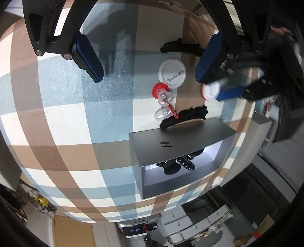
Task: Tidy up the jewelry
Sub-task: 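Lift the red-rimmed white badge with the left gripper while the right gripper grasps the other white badge, then carry both white badges into the grey box and open both grippers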
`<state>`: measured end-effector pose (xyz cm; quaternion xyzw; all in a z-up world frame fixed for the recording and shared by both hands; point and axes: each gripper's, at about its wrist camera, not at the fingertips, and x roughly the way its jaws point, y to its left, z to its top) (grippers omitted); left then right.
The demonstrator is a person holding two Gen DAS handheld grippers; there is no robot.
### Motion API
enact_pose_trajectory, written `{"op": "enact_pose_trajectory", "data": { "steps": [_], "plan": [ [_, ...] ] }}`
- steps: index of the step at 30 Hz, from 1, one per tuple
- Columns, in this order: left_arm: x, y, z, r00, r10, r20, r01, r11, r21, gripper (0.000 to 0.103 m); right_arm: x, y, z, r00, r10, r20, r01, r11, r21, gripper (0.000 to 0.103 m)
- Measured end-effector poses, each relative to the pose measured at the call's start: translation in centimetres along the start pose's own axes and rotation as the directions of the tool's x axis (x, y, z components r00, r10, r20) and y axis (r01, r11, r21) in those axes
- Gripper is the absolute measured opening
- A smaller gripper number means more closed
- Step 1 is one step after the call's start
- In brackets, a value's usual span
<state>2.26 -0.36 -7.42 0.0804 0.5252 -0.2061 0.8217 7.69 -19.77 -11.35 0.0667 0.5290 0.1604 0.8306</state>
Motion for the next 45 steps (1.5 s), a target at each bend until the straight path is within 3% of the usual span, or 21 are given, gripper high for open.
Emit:
{"op": "enact_pose_trajectory", "data": {
  "steps": [5, 7, 9, 12, 16, 22, 26, 35, 40, 45],
  "plan": [
    [-2.7, 2.6, 0.6, 0.992, -0.074, 0.102, 0.086, 0.990, -0.114, 0.037, 0.7, 1.0, -0.3, 1.000, -0.020, -0.021, 0.019, 0.998, -0.058, 0.095],
    [-4.1, 3.2, 0.7, 0.983, -0.082, 0.163, 0.106, 0.984, -0.144, 0.037, 1.0, 2.0, -0.6, 0.999, -0.025, -0.027, 0.022, 0.994, -0.111, 0.094],
    [-5.0, 3.7, 1.0, 0.974, -0.086, 0.212, 0.123, 0.978, -0.168, 0.037, 1.5, 2.9, -0.9, 0.999, -0.022, -0.038, 0.016, 0.987, -0.161, 0.085],
    [-5.8, 4.4, 1.3, 0.962, -0.084, 0.258, 0.139, 0.969, -0.202, 0.037, 2.2, 3.8, -1.1, 0.998, -0.059, -0.035, 0.051, 0.976, -0.210, 0.083],
    [-5.6, 5.4, 1.7, 0.957, -0.088, 0.275, 0.152, 0.963, -0.222, 0.037, 2.8, 5.2, -1.7, 0.990, -0.139, -0.007, 0.131, 0.948, -0.289, 0.082],
    [-5.6, 6.3, 1.7, 0.956, -0.095, 0.277, 0.167, 0.953, -0.251, 0.037, 3.1, 7.1, -2.9, 0.980, -0.189, 0.066, 0.200, 0.897, -0.395, 0.064],
    [-5.6, 6.2, 1.5, 0.957, -0.094, 0.274, 0.166, 0.953, -0.252, 0.037, 2.9, 7.1, -3.1, 0.989, -0.142, 0.047, 0.149, 0.904, -0.400, 0.041],
    [-5.5, 6.2, 1.5, 0.959, -0.084, 0.269, 0.157, 0.953, -0.261, 0.037, 2.4, 6.5, -2.6, 0.994, -0.105, 0.041, 0.113, 0.928, -0.356, 0.041],
    [-6.1, 6.4, 1.4, 0.953, -0.067, 0.297, 0.152, 0.950, -0.273, 0.037, 0.2, 6.4, -2.3, 0.997, 0.022, 0.078, 0.004, 0.950, -0.313, 0.041],
    [-6.8, 6.5, 1.6, 0.936, -0.046, 0.350, 0.154, 0.945, -0.288, 0.037, -2.1, 5.5, -1.3, 0.981, 0.153, 0.120, -0.120, 0.962, -0.244, 0.041]
  ]
}}
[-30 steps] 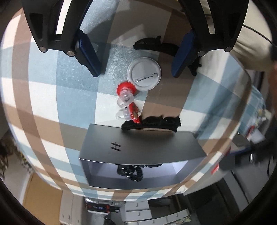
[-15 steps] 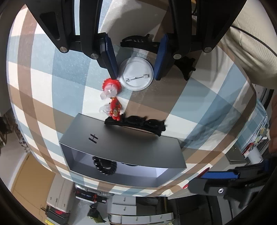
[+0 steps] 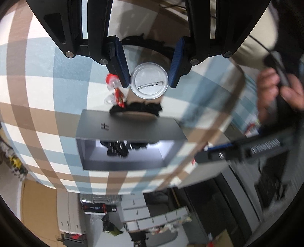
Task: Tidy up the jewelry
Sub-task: 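Carry both white badges into the grey box and open both grippers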
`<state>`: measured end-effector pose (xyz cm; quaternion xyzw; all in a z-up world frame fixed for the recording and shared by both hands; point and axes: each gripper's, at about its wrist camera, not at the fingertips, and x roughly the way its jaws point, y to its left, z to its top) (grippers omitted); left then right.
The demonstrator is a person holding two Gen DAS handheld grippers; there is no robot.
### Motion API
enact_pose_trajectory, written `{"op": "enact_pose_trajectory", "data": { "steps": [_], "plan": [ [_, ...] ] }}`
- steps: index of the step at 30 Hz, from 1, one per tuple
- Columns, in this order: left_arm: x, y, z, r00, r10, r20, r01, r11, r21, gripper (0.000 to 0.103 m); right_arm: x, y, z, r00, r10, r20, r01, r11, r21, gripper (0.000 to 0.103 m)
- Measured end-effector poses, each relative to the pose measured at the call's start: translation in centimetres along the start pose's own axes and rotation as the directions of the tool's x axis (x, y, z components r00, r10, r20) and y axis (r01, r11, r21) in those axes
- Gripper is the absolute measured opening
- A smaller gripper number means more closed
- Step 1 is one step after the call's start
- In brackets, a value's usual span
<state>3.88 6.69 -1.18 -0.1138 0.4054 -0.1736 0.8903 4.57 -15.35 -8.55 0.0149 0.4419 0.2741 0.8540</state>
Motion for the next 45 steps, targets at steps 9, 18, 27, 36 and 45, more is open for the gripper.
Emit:
{"op": "enact_pose_trajectory", "data": {
  "steps": [9, 18, 27, 36, 45],
  "plan": [
    [1.2, -0.7, 1.6, 0.998, -0.007, 0.060, 0.008, 1.000, -0.010, 0.037, -2.8, -1.9, 4.8, 0.993, 0.038, 0.108, -0.042, 0.998, 0.035, 0.041],
    [4.3, -2.0, 2.6, 0.999, 0.013, 0.038, -0.013, 1.000, 0.002, 0.037, -1.0, -3.5, 10.3, 0.991, -0.006, 0.132, 0.008, 1.000, -0.011, 0.041],
    [5.8, -2.8, 2.7, 1.000, 0.022, -0.001, -0.022, 0.999, 0.034, 0.037, 2.0, -6.7, 10.0, 0.993, -0.027, 0.114, 0.019, 0.997, 0.072, 0.041],
    [6.9, -2.8, 2.6, 0.999, 0.020, -0.043, -0.019, 1.000, 0.020, 0.037, 2.8, -7.2, 9.5, 0.994, -0.034, 0.103, 0.024, 0.995, 0.097, 0.041],
    [7.2, -2.7, 2.7, 0.998, 0.007, -0.056, -0.006, 1.000, 0.011, 0.037, 3.2, -7.3, 9.6, 0.991, -0.067, 0.117, 0.055, 0.993, 0.107, 0.042]
  ]
}}
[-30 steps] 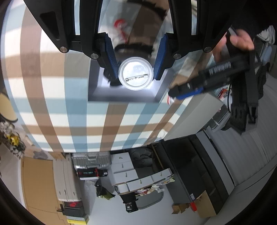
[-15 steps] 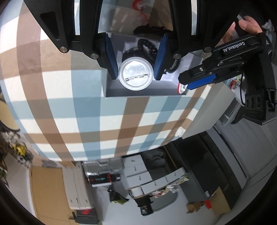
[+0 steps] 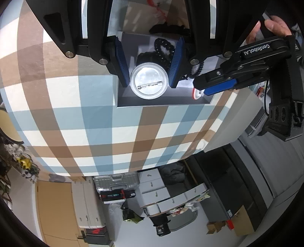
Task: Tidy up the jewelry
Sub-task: 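Carry both white badges into the grey box and open both grippers, then move the right gripper to the red gear-shaped clip and grasp it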
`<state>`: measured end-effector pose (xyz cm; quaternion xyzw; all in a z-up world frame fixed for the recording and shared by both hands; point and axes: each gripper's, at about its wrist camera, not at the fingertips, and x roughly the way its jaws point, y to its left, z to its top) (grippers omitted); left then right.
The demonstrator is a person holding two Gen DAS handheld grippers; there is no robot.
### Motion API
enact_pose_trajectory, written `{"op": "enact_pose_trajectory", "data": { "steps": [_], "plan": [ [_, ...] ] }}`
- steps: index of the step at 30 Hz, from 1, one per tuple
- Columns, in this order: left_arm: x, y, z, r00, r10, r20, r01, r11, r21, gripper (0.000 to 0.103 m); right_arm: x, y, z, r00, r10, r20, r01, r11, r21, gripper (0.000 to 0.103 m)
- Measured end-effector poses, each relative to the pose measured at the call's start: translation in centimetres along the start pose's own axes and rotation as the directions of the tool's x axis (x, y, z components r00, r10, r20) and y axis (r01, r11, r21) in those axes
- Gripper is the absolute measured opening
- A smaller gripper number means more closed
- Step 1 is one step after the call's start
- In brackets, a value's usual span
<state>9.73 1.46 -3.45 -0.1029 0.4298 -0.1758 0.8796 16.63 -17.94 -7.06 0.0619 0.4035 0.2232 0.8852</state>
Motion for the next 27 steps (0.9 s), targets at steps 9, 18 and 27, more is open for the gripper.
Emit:
{"op": "enact_pose_trajectory", "data": {
  "steps": [9, 18, 27],
  "plan": [
    [-0.3, -0.4, -0.1, 1.000, 0.013, 0.010, -0.013, 1.000, 0.026, 0.063, -0.7, 0.0, 0.0, 0.999, 0.005, 0.048, -0.006, 1.000, 0.009, 0.050],
    [-1.6, -0.4, -0.2, 0.997, 0.034, 0.069, -0.037, 0.998, 0.043, 0.066, -2.4, 0.3, 0.0, 0.994, -0.002, 0.108, 0.000, 1.000, 0.021, 0.063],
    [-2.6, -0.2, -0.8, 0.994, 0.055, 0.097, -0.060, 0.997, 0.049, 0.072, -4.0, 0.9, -0.4, 0.989, -0.007, 0.150, 0.006, 1.000, 0.012, 0.083]
  ]
}}
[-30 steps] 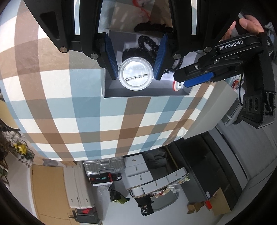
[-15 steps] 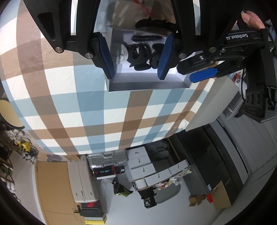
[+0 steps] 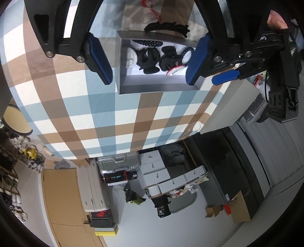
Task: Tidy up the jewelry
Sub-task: 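Move the right gripper to the red gear-shaped clip and grasp it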
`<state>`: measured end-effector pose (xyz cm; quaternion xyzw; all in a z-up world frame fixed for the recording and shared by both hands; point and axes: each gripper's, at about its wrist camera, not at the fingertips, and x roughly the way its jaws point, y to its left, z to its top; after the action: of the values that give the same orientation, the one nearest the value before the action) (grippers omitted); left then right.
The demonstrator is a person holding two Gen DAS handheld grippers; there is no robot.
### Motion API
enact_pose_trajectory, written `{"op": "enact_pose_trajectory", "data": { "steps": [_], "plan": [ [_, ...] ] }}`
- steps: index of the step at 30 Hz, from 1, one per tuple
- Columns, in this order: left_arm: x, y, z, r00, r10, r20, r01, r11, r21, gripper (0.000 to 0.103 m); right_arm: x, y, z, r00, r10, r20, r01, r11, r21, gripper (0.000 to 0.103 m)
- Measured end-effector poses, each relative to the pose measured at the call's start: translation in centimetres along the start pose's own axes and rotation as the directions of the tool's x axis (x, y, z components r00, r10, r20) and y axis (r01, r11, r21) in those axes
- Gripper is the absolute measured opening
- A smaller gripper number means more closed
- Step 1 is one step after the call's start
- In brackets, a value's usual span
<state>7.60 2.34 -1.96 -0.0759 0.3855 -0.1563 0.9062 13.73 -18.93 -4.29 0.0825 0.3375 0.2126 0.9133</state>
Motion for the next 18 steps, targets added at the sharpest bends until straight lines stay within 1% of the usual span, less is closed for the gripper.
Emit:
{"op": "enact_pose_trajectory", "data": {
  "steps": [1, 2, 6, 8, 14, 18],
  "plan": [
    [-0.2, 0.0, -0.1, 1.000, 0.004, 0.006, -0.004, 1.000, 0.003, 0.076, -0.2, 0.0, 0.0, 1.000, -0.001, 0.003, 0.001, 1.000, 0.001, 0.083],
    [-0.4, 0.0, -0.2, 1.000, 0.006, 0.012, -0.006, 1.000, 0.006, 0.077, -0.4, 0.1, -0.1, 1.000, -0.005, 0.006, 0.005, 1.000, 0.002, 0.084],
    [-1.0, 0.1, -0.4, 0.999, 0.016, 0.031, -0.017, 1.000, 0.022, 0.078, -0.9, 0.1, -0.5, 1.000, -0.010, 0.004, 0.010, 1.000, 0.006, 0.089],
    [-1.1, 0.2, -0.5, 0.999, 0.026, 0.034, -0.026, 0.999, 0.026, 0.081, -1.1, 0.0, -0.8, 1.000, -0.013, 0.000, 0.013, 1.000, 0.009, 0.092],
    [-1.7, 0.3, -1.0, 0.998, 0.043, 0.042, -0.045, 0.998, 0.039, 0.082, -1.5, 0.0, -1.9, 0.999, -0.028, -0.027, 0.028, 1.000, 0.003, 0.095],
    [-2.0, 0.2, -1.6, 0.998, 0.052, 0.033, -0.053, 0.997, 0.053, 0.082, -2.1, 0.2, -2.7, 0.999, -0.037, -0.035, 0.037, 0.999, -0.013, 0.097]
  ]
}}
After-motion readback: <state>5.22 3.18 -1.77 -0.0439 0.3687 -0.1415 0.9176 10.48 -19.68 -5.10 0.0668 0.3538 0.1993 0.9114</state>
